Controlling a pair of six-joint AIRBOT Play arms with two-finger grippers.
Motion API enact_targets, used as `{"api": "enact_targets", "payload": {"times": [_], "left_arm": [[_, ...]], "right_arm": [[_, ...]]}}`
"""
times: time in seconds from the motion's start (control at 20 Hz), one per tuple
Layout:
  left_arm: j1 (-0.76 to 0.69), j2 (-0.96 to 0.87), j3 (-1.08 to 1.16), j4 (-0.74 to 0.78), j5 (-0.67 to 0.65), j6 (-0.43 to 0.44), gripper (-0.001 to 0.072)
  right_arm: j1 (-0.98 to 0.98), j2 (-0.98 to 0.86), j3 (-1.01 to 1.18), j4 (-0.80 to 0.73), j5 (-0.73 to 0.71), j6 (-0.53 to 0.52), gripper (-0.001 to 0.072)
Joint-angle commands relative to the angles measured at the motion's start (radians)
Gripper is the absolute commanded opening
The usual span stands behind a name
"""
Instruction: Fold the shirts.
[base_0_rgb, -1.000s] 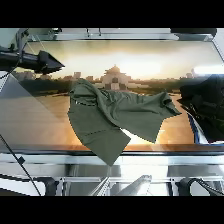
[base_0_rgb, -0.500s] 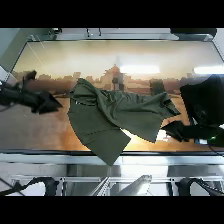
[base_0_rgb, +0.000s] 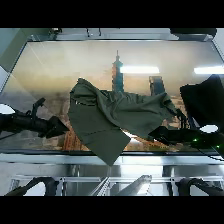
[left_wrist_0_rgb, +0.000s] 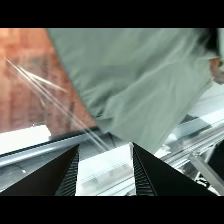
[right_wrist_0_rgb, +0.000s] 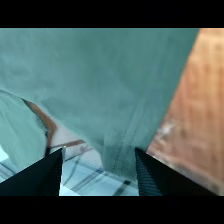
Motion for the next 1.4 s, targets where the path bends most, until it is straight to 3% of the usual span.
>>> {"api": "enact_targets", "payload": {"times": [0.0, 0.35, 0.65, 1.05, 1.35], "left_arm": [[0.0, 0.008, -0.067, 0.001, 0.079, 0.023, 0.0346], [-0.015, 0.008, -0.116, -0.01, 0.175, 0.047, 0.0346], [-0.188, 0.007, -0.116, -0.006, 0.362, 0.046, 0.0346], [-0.17, 0.007, -0.117, 0.002, 0.35, 0.043, 0.0346], [-0.167, -0.043, -0.116, -0.01, 0.343, 0.047, 0.0346]], "right_arm": [[0.014, -0.018, -0.003, 0.006, 0.003, -0.006, 0.0503], [-0.005, -0.012, 0.002, 0.008, 0.119, -0.027, 0.0502], [-0.005, -0.01, 0.071, 0.036, 0.193, -0.027, 0.0503], [-0.223, 0.042, 0.096, 0.004, 0.356, -0.061, 0.0503], [-0.259, 0.057, 0.015, -0.069, 0.231, -0.021, 0.0503]]}}
